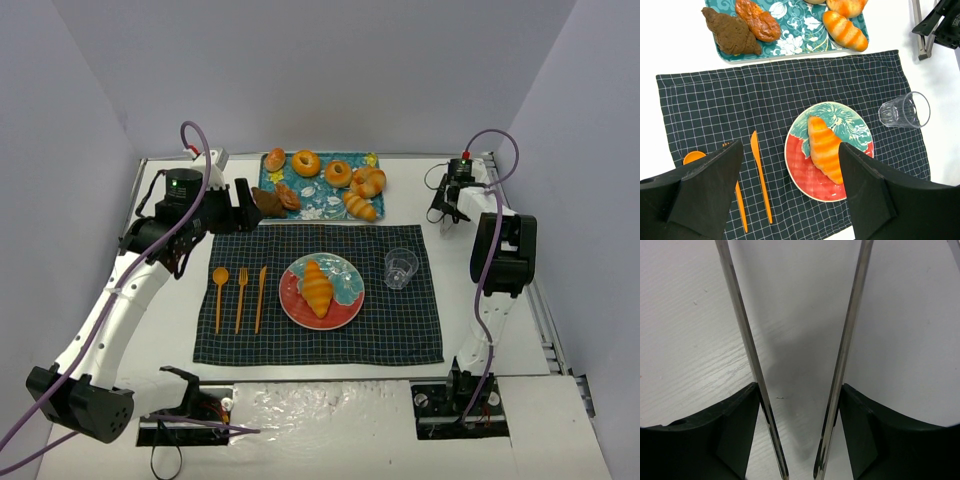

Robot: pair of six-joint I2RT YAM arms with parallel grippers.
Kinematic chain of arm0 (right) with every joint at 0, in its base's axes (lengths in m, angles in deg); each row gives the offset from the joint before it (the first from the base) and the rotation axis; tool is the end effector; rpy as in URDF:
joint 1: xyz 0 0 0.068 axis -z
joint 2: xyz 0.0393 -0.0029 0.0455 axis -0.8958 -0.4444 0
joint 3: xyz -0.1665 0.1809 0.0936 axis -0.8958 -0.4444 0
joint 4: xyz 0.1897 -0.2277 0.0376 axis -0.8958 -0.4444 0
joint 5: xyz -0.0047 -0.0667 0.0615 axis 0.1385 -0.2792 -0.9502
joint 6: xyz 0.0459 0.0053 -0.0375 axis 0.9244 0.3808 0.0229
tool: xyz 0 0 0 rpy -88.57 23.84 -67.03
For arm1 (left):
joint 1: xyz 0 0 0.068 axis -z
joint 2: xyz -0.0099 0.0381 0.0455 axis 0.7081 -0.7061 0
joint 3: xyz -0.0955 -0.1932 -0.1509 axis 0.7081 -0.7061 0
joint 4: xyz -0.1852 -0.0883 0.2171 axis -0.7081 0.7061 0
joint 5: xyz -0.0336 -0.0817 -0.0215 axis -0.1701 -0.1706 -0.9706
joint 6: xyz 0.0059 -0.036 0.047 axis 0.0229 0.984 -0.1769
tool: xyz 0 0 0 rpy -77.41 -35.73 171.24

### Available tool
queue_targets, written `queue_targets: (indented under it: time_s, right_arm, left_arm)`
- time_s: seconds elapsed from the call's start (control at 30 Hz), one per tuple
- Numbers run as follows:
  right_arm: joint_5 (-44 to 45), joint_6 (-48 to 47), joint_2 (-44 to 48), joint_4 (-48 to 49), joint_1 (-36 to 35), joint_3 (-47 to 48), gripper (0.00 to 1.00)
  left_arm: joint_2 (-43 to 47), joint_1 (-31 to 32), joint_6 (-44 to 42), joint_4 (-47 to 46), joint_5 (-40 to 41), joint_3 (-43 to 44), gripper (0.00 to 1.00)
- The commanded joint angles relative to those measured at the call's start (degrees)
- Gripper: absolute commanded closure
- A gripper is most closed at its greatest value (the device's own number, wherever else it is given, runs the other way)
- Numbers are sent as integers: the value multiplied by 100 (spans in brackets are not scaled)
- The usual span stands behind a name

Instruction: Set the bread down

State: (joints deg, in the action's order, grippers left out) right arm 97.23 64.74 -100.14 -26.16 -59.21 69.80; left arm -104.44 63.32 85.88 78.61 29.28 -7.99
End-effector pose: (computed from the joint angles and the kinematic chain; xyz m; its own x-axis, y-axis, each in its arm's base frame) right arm 0.5109 -0.0480 0.1438 -0.5262 0.3230 -0.7866 0.3983 0.9109 0.1076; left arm 0.2863 -0.1050 0.3956 -0.5648 -0.2093 -0.7983 0.3108 0.8422 -0.4407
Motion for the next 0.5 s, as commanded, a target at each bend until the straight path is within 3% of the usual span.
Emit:
queue_targets:
  time_s: [0.0, 0.47]
  right_arm:
    - [-3, -104, 152, 291, -40, -8, 38]
    - [204, -148, 196, 145, -164, -23, 28]
  left_arm:
    - [60, -22, -92, -270, 44, 298, 27]
    - [49, -22, -101, -261, 31, 316, 27]
